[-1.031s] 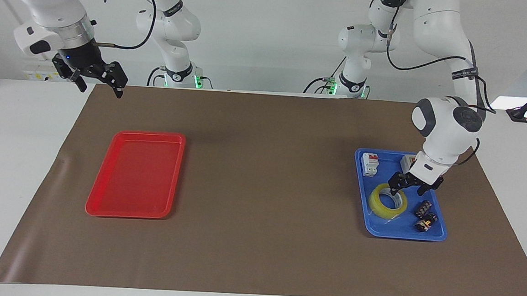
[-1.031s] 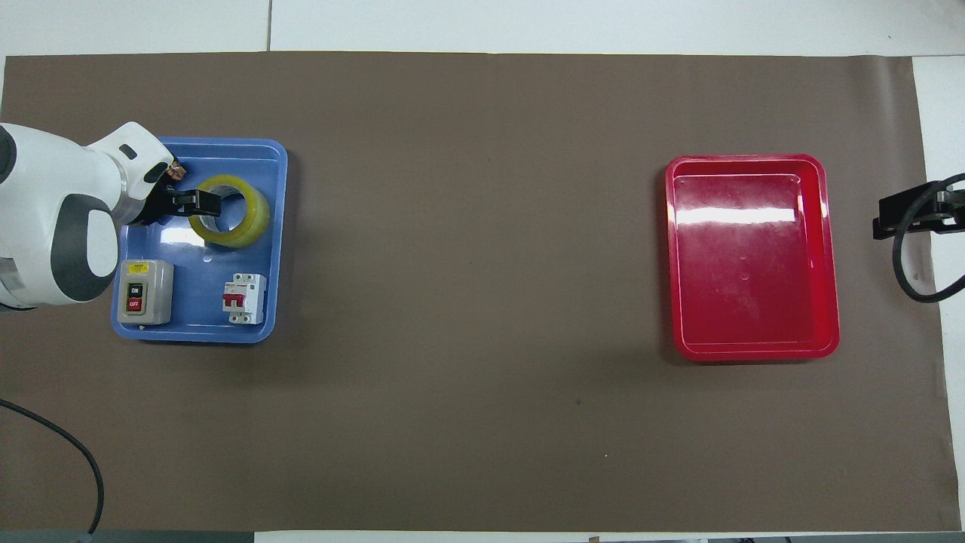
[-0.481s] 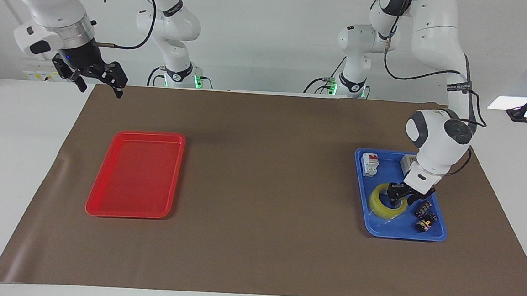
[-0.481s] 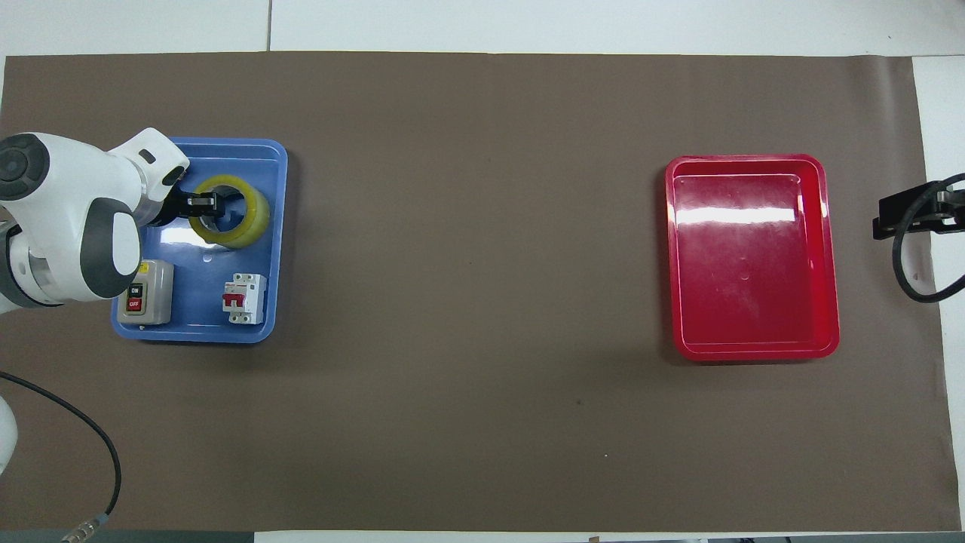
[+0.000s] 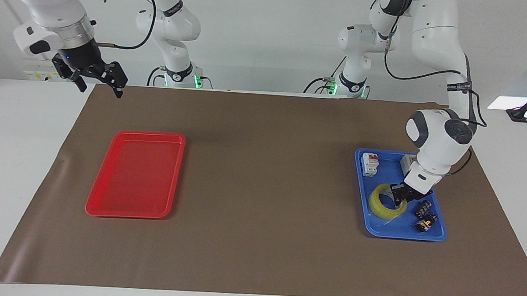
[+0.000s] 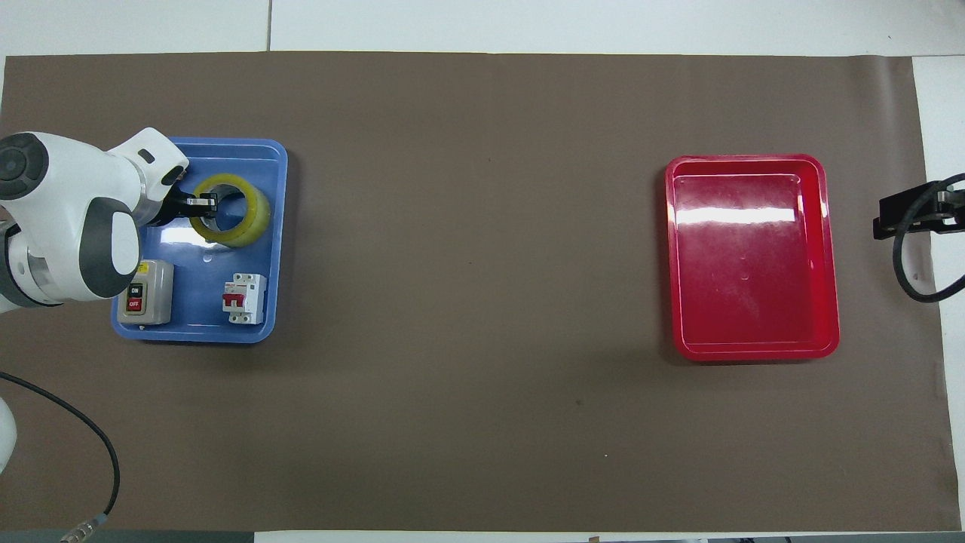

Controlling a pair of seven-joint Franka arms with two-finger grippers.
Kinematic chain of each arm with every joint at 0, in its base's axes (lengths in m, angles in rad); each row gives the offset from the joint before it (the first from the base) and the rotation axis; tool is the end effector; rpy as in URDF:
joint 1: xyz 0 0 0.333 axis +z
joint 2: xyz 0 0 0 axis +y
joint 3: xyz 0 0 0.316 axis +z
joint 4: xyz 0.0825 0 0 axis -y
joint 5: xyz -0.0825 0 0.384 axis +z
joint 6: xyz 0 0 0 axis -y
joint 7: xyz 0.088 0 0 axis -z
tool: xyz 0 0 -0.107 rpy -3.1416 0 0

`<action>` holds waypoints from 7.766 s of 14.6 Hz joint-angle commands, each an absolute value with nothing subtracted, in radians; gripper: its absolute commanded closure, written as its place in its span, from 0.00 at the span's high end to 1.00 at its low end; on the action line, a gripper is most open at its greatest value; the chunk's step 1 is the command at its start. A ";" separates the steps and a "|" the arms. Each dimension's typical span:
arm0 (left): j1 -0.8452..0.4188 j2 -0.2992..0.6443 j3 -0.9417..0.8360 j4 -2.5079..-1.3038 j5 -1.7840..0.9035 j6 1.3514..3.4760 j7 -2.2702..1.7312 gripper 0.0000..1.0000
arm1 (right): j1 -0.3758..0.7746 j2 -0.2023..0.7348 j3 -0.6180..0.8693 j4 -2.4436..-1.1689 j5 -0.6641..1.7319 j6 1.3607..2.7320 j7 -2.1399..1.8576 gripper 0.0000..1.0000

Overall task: Place and move tape with both arms
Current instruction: 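Reach the left gripper into the blue tray and grasp the yellow tape, then lift the yellow tape with the left gripper and carry it toward the table center, then release the tape on the table while the right gripper reaches toward it, then grasp the yellow tape with the right gripper while the left gripper withdraws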

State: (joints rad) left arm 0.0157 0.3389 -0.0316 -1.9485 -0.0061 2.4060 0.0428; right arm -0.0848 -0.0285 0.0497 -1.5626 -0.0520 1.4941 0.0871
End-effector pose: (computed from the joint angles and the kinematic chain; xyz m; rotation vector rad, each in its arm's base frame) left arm 0.6266 -0.0090 0.3178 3.1219 -0.0812 0.1859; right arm 0.5373 -0.0243 0.6375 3.0806 -0.1931 -0.0596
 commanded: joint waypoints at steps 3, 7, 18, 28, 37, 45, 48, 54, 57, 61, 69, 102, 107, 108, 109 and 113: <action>0.017 0.295 -0.029 -1.925 -0.025 2.304 0.048 0.00 | -0.098 -0.038 0.052 -1.575 -0.044 1.505 0.063 1.00; 0.003 0.267 -0.029 -1.855 -0.026 2.156 0.017 0.00 | -0.098 -0.038 0.052 -1.575 -0.044 1.505 0.063 1.00; -0.359 0.225 -0.035 -1.839 0.059 2.135 -0.562 0.00 | -0.098 -0.038 0.051 -1.575 -0.044 1.505 0.063 1.00; -0.572 0.354 -0.035 -1.812 0.190 2.295 -0.885 0.00 | -0.098 -0.038 0.051 -1.575 -0.044 1.505 0.063 1.00; -0.610 0.414 -0.038 -1.824 0.209 2.361 -0.894 0.00 | -0.098 -0.038 0.051 -1.575 -0.044 1.505 0.063 1.00; -0.620 0.411 -0.038 -1.839 0.204 2.358 -0.897 0.48 | -0.098 -0.038 0.051 -1.577 -0.044 1.505 0.063 1.00; -0.594 0.382 -0.038 -1.838 0.204 2.355 -0.882 1.00 | -0.098 -0.038 0.051 -1.577 -0.044 1.505 0.063 1.00; -0.508 0.270 -0.040 -1.853 0.198 2.304 -0.865 1.00 | -0.095 -0.040 0.051 -1.580 -0.044 1.506 0.075 1.00; -0.447 0.218 -0.040 -1.853 0.198 2.228 -0.795 1.00 | -0.095 -0.044 0.052 -1.592 -0.043 1.508 0.063 1.00; -0.342 0.140 -0.038 -1.853 0.158 2.083 -0.573 1.00 | -0.037 -0.038 0.057 -1.617 -0.043 1.554 0.037 1.00; -0.127 0.011 -0.029 -1.829 -0.003 1.902 -0.166 1.00 | 0.158 0.096 0.057 -1.582 0.018 1.718 0.112 1.00; -0.005 -0.074 -0.026 -1.684 -0.041 1.580 0.046 1.00 | 0.499 0.485 0.057 -1.763 -0.048 2.382 0.367 1.00; -0.005 -0.072 -0.026 -1.684 -0.040 1.598 0.071 1.00 | 0.502 0.486 0.055 -1.782 -0.046 2.408 0.371 0.95; -0.005 -0.072 -0.026 -1.684 -0.040 1.598 0.071 1.00 | 0.505 0.486 0.055 -1.793 -0.046 2.419 0.371 0.92; -0.005 -0.072 -0.026 -1.684 -0.040 1.598 0.069 1.00 | 0.503 0.486 0.057 -1.795 -0.046 2.424 0.371 0.88; -0.006 -0.072 -0.026 -1.684 -0.040 1.589 0.067 1.00 | 0.503 0.486 0.057 -1.796 -0.041 2.433 0.374 0.42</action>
State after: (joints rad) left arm -0.0125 -0.0523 -0.0256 -1.6570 -0.0265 1.5764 0.0496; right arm 0.5133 0.4978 0.0492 -1.7746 -0.0385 2.4120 0.3824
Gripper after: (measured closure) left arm 0.000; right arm 0.242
